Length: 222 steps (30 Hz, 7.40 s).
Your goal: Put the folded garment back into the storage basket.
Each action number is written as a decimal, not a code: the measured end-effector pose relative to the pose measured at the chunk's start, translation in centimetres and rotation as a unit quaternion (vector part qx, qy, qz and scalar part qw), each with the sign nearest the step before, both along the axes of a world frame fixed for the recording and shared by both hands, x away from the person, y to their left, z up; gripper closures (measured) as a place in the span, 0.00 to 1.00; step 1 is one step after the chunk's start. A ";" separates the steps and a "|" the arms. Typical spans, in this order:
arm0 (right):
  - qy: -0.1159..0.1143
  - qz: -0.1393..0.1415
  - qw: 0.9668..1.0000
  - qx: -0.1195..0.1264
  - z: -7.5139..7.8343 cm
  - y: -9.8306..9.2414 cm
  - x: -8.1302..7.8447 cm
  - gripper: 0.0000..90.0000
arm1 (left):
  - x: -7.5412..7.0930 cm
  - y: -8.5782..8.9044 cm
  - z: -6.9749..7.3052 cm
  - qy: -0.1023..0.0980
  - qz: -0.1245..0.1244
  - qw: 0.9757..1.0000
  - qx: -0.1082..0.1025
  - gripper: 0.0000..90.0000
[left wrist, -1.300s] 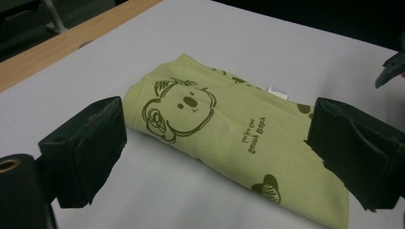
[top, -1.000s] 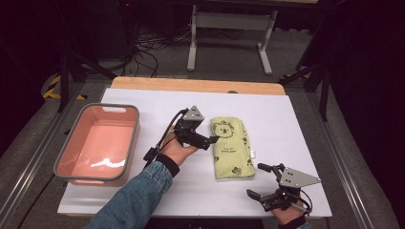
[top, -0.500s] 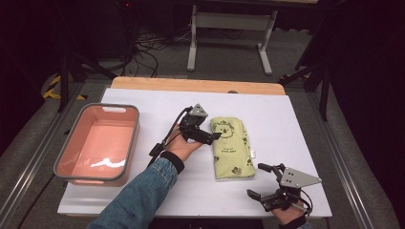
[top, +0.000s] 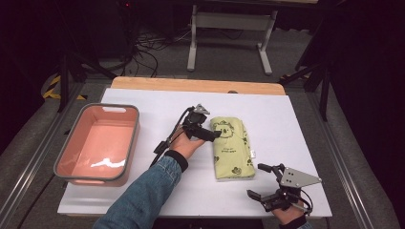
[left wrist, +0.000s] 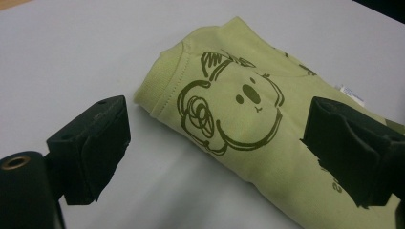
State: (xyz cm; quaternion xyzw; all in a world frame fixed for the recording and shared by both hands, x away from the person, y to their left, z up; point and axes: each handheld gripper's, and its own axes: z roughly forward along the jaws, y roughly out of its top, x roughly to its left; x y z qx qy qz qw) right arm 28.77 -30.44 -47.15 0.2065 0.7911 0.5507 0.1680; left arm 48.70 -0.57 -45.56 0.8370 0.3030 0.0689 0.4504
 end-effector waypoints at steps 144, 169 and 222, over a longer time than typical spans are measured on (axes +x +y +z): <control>-0.002 0.005 1.000 0.007 0.0 -0.1 0.0 0.05 | -3.4 -3.2 8.1 -0.011 -0.092 0.995 0.039 0.75; -0.001 0.002 1.000 0.005 0.0 -0.1 0.0 0.05 | -6.7 0.6 12.0 -0.049 -0.115 0.991 0.037 0.75; 0.006 -0.002 1.000 0.000 -0.2 0.1 0.0 0.05 | -10.3 14.6 16.9 -0.081 -0.044 0.994 0.058 0.75</control>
